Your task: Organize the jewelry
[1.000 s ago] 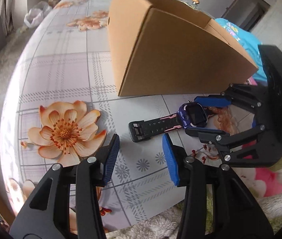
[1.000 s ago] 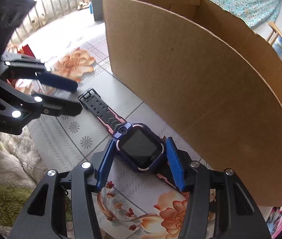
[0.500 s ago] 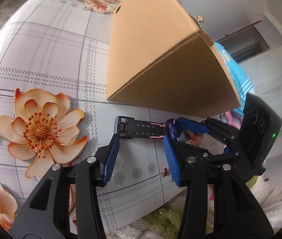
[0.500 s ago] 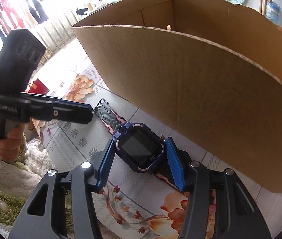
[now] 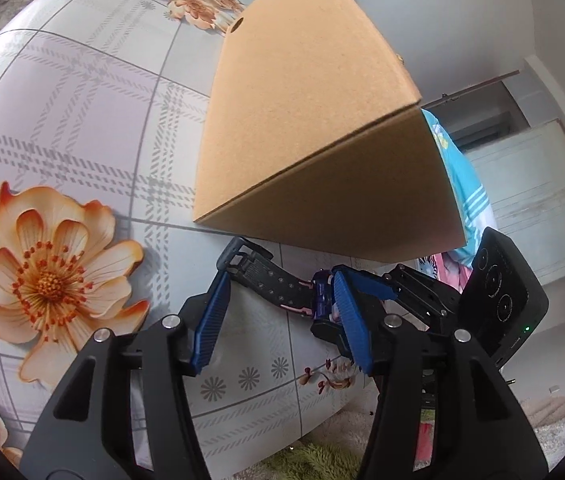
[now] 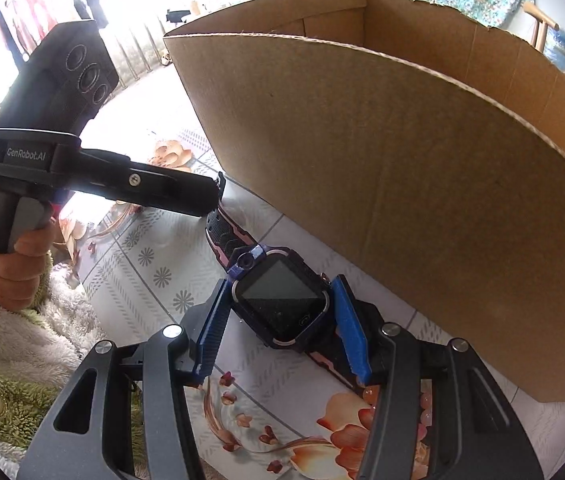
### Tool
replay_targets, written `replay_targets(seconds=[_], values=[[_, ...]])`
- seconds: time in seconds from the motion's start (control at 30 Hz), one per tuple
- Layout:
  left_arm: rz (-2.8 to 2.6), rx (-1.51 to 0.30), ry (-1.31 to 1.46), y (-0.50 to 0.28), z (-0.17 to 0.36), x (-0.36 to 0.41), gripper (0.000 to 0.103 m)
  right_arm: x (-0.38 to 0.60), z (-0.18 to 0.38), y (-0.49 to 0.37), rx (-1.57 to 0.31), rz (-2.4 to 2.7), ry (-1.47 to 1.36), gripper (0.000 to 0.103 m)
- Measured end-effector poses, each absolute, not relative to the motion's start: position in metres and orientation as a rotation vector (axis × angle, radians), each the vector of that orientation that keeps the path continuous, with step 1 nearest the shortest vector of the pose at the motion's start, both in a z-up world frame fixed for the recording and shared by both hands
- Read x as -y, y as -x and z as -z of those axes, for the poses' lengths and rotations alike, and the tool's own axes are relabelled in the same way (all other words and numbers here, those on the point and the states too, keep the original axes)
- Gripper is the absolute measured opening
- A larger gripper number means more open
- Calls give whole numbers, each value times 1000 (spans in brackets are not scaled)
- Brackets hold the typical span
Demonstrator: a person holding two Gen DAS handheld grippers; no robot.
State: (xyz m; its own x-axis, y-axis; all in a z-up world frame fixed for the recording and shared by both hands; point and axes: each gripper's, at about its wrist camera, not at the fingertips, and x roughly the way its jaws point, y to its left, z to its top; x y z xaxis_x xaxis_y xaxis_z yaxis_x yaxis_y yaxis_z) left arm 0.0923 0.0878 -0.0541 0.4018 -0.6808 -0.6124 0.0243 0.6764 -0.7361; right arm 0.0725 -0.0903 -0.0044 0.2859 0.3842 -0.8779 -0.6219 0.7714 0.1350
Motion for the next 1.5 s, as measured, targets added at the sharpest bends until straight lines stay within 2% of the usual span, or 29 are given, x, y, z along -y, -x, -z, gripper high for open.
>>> replay_targets(seconds=[0.1,0.23,0.5,0.63,1.17,1.3,1.5], values=[[504,-1087,687,-95,52,-77,44,92,4,-71,-1079,-683,254,51],[475,-1091,655,-101,52,-70,29,95,2,-71,-1071,-686,246,51],[494,-1093,709,-99,60,-74,26,97,4,-59,-1035,-688,261,50],[474,-1098,666,-93,57,-74,19,94,5,-53,-1018,-684,298,50],[380,-1111,513,-70,42,-64,18,114,-5,-17,-1003,-549,375,52],[351,-1105,501,-70,47,-71,17,130,-4,-17,-1013,-491,386,44],[344,-1103,494,-67,46,-63,18,143,-14,-18,-981,-426,436,41]])
